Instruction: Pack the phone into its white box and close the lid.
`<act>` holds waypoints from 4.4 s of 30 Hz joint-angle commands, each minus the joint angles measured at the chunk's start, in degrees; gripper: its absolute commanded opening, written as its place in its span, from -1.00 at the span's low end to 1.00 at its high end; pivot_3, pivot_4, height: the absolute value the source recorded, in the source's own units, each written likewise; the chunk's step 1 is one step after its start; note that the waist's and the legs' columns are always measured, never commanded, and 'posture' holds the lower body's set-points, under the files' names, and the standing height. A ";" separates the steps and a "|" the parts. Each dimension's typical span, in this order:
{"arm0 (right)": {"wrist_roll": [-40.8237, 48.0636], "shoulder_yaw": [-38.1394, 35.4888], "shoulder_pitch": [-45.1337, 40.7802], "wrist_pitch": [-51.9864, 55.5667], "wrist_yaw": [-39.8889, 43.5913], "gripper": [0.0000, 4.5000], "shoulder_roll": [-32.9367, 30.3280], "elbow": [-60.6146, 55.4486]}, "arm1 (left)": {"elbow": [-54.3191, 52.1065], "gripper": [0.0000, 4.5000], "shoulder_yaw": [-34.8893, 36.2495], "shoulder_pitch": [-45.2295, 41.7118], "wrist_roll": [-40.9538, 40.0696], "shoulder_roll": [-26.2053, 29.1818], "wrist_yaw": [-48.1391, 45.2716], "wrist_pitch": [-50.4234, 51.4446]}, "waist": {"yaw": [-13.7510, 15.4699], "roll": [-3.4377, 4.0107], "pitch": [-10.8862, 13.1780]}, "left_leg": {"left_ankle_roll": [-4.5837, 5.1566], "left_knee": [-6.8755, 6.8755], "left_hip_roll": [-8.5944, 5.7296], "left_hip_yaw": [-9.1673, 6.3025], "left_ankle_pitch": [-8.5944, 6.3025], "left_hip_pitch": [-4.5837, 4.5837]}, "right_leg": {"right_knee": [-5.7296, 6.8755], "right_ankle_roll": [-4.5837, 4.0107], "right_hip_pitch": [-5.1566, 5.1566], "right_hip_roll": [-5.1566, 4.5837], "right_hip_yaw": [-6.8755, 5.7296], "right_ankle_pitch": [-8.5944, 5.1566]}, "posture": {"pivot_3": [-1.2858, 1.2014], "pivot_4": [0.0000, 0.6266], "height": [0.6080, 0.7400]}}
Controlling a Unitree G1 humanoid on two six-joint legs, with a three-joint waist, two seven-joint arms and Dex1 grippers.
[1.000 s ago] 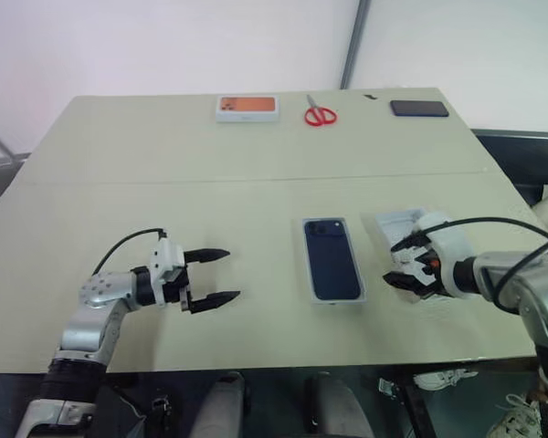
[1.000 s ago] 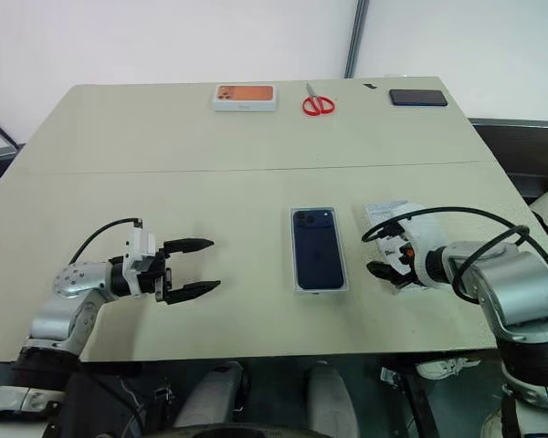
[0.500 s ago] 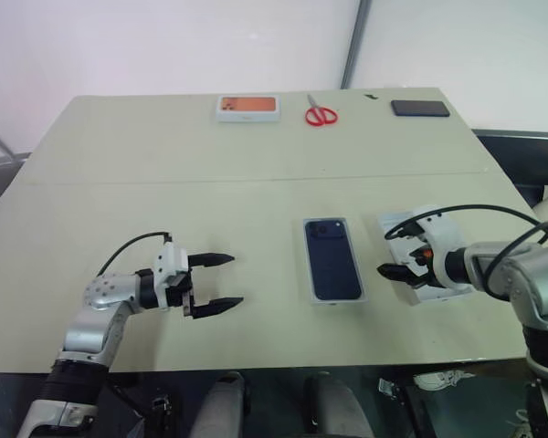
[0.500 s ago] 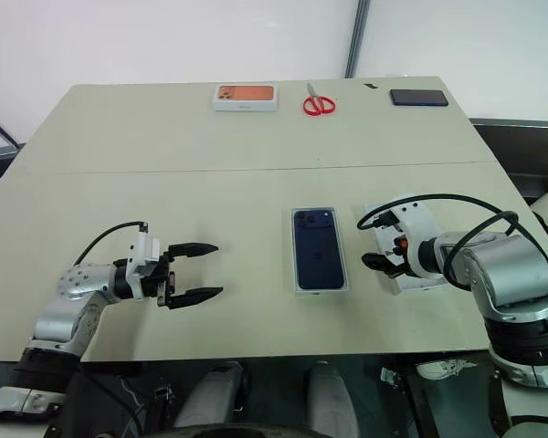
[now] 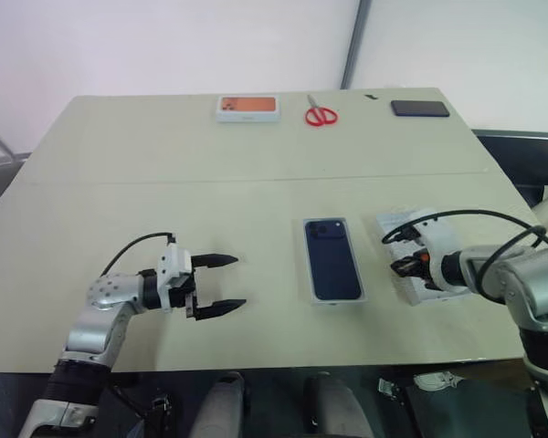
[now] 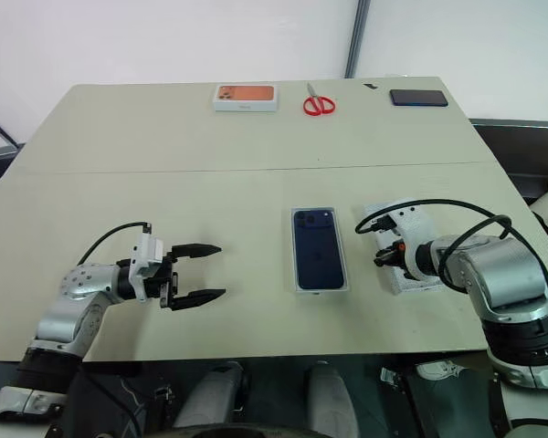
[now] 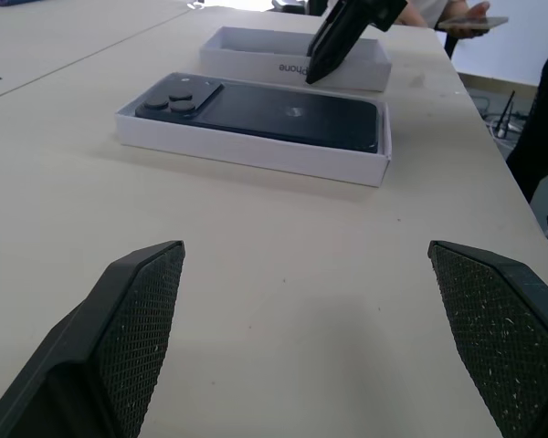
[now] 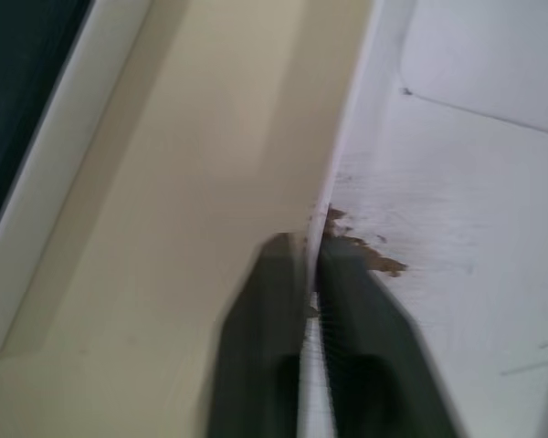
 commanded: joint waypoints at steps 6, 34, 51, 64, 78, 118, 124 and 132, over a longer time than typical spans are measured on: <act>-0.20 -0.09 -0.45 -0.33 -1.78 -0.98 1.03 0.90 | -2.05 1.00 0.13 -0.88 -0.24 -0.04 0.94 -0.41 | -0.01 -0.01 0.00 | 0.00 0.01 0.00 0.00 0.00 0.00 | -0.01 0.00 0.01 0.00 0.00 0.00 | 0.03 -0.52 1.00; 26.31 -28.46 -11.90 6.13 -7.50 -0.98 40.89 -2.20 | 1.09 1.00 4.13 -5.48 -2.76 -2.26 8.08 5.67 | -0.23 0.14 0.08 | 0.01 -0.05 0.03 -0.04 0.00 -0.02 | 0.13 0.01 -0.09 0.14 0.07 0.02 | 0.03 -0.52 1.00; 64.43 -23.28 -2.03 1.41 -28.79 -0.98 39.64 6.57 | -1.96 1.00 4.25 -6.69 -3.95 -4.86 13.09 9.15 | -0.42 0.18 0.09 | 0.01 -0.09 0.06 -0.04 0.01 0.01 | 0.15 0.00 -0.12 0.20 0.15 0.02 | 0.03 -0.52 1.00; 80.10 -5.51 1.74 -15.81 -43.89 -1.00 28.52 9.98 | -3.81 -0.80 1.46 -6.60 -5.82 -6.82 11.93 13.56 | -0.39 0.18 0.09 | 0.02 -0.07 0.07 0.00 0.01 -0.02 | 0.09 -0.01 -0.09 0.26 0.12 0.01 | 0.03 -0.52 1.00; 85.17 -0.34 3.71 -25.52 -44.53 -1.00 23.09 9.16 | -1.89 -0.98 -2.38 -9.55 -1.73 -12.98 15.16 11.15 | -0.01 0.14 0.06 | 0.08 -0.01 0.06 -0.01 -0.03 -0.02 | -0.04 0.00 0.02 0.21 0.11 0.00 | 0.03 -0.52 1.00; 69.10 -0.81 4.73 -28.55 -26.35 0.30 9.06 7.36 | 6.44 -1.00 -6.41 -14.01 2.66 -19.12 15.00 8.64 | 0.20 0.13 0.11 | 0.10 0.02 0.04 0.02 -0.04 -0.09 | -0.08 0.00 -0.02 0.22 0.12 0.00 | 0.03 -0.52 1.00; 51.37 -3.19 4.13 -32.82 -7.01 0.30 -1.32 11.40 | 9.41 -1.00 -7.32 -17.10 3.09 -21.34 14.88 8.25 | 0.13 0.10 0.13 | 0.11 0.04 -0.04 0.06 -0.05 -0.09 | -0.11 0.02 0.01 0.27 0.03 -0.01 | 0.03 -0.52 1.00; 25.22 1.01 5.10 -47.84 5.45 0.30 -2.62 11.04 | 13.62 -1.00 -8.53 -18.90 4.83 -23.44 14.43 6.05 | 0.15 0.07 0.15 | 0.13 0.03 -0.05 0.08 -0.06 -0.08 | -0.10 0.03 -0.01 0.31 0.04 -0.01 | 0.03 -0.52 1.00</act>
